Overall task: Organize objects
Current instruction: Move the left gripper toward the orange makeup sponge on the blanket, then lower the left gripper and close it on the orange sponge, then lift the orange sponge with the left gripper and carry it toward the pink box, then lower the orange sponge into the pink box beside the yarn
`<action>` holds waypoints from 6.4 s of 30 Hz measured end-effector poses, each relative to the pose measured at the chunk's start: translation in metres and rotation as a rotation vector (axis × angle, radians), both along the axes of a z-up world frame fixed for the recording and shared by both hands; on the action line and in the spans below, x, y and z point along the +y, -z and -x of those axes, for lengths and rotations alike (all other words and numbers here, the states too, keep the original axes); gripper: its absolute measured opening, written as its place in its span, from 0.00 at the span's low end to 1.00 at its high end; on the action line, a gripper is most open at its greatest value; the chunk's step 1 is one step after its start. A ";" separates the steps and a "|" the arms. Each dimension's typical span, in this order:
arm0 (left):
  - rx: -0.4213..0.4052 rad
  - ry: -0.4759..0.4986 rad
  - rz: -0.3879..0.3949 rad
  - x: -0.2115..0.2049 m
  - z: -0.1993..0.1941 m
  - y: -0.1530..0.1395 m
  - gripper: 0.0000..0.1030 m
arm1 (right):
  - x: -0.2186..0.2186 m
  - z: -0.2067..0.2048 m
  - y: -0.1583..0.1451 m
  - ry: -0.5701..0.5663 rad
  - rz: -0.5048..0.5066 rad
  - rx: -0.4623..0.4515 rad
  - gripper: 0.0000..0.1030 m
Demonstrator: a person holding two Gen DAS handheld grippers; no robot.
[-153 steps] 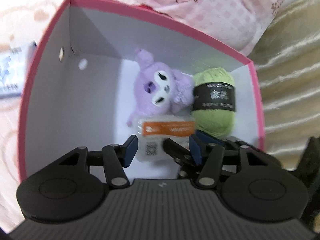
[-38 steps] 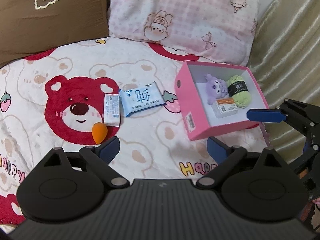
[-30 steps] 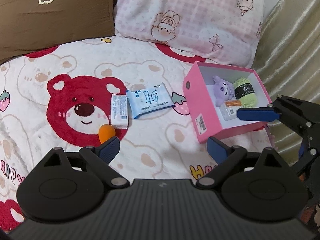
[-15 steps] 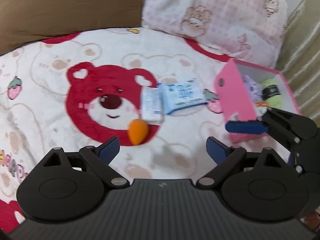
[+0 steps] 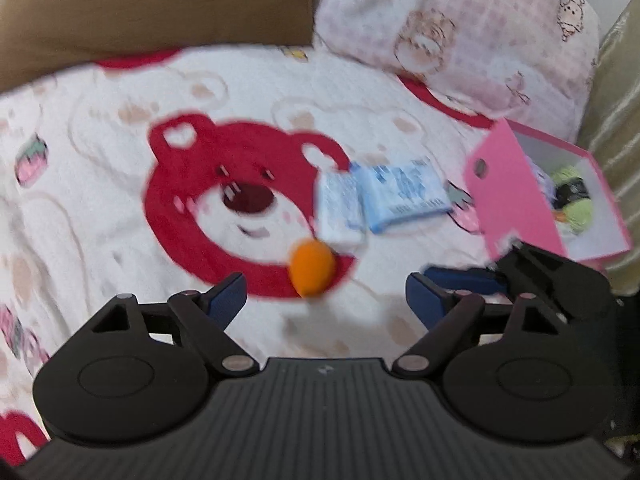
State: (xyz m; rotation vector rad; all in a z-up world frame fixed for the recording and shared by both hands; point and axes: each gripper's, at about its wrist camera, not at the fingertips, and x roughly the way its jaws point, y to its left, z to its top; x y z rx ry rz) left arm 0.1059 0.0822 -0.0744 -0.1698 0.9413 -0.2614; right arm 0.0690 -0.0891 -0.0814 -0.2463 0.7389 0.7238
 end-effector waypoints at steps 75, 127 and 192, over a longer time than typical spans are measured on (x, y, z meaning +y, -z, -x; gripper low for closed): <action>0.056 -0.020 0.148 -0.004 -0.030 0.085 0.29 | 0.036 -0.034 0.074 0.143 0.106 -0.102 0.40; -0.104 0.217 0.102 -0.117 0.085 -0.076 0.30 | -0.079 0.088 -0.082 0.168 0.013 -0.199 0.42; 0.113 0.294 0.234 -0.350 -0.059 -0.072 0.30 | -0.333 -0.026 -0.087 0.428 -0.133 0.010 0.46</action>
